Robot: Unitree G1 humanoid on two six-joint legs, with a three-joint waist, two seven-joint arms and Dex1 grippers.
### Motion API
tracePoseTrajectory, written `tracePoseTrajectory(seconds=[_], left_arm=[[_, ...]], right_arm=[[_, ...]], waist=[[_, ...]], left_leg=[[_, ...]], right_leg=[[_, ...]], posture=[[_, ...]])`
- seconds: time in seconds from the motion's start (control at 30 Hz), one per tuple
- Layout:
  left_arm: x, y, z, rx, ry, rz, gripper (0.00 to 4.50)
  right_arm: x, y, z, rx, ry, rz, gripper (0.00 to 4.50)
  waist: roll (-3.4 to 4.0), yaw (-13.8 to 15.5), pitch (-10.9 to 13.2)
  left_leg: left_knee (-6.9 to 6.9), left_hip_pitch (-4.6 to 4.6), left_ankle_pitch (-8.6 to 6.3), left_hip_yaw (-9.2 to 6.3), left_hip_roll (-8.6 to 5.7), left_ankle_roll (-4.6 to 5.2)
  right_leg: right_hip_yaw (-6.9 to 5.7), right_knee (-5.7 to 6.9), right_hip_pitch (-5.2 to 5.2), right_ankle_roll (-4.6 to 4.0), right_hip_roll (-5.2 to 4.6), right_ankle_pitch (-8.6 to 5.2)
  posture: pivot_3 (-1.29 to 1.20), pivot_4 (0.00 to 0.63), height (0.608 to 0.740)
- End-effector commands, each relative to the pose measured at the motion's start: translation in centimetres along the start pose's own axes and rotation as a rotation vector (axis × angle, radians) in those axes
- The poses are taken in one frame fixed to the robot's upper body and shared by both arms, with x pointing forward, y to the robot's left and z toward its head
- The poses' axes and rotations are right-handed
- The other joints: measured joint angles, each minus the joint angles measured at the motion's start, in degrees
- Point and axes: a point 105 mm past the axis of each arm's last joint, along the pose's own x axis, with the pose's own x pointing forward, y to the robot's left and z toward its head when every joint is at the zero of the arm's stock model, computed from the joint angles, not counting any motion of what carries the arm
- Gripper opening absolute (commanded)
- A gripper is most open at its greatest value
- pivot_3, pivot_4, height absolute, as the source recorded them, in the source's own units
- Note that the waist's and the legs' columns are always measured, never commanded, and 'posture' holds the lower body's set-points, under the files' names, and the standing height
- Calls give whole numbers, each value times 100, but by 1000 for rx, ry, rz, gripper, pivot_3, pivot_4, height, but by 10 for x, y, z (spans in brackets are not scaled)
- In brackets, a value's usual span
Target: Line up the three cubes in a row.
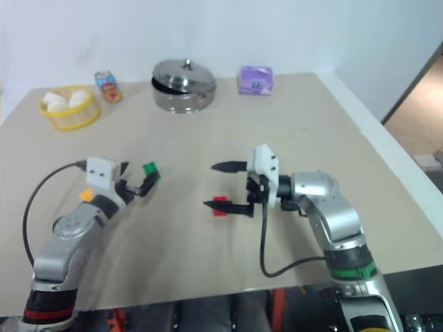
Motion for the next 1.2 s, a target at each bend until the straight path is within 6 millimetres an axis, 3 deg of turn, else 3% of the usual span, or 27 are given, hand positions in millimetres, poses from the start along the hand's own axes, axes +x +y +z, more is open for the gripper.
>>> tracePoseTrajectory(seconds=[0.03, 0.73, 1.2], left_arm=[[1, -3, 11, 13, -33, 36, 4500], [14, -11, -3, -34, 16, 92, 4500], [31, -17, -11, -52, 64, 100, 4500]], right_arm=[[-1, 1, 2, -33, -1, 15, 4391], [-4, -2, -2, -51, 23, 8, 4391], [2, -4, 10, -52, -1, 14, 4391]], waist=[[-1, 0, 0], [-8, -2, 3], [-14, 0, 5]], left_leg=[[0, 2, 0, 4, 0, 0], [1, 6, 0, 21, -1, 0], [2, 6, 0, 23, -1, 0]], right_leg=[[5, 0, 0, 2, 0, 1], [26, -1, -1, 9, 3, 6], [30, -3, -1, 13, 4, 8]], posture=[[0, 150, 740], [0, 150, 740], [0, 150, 740]])
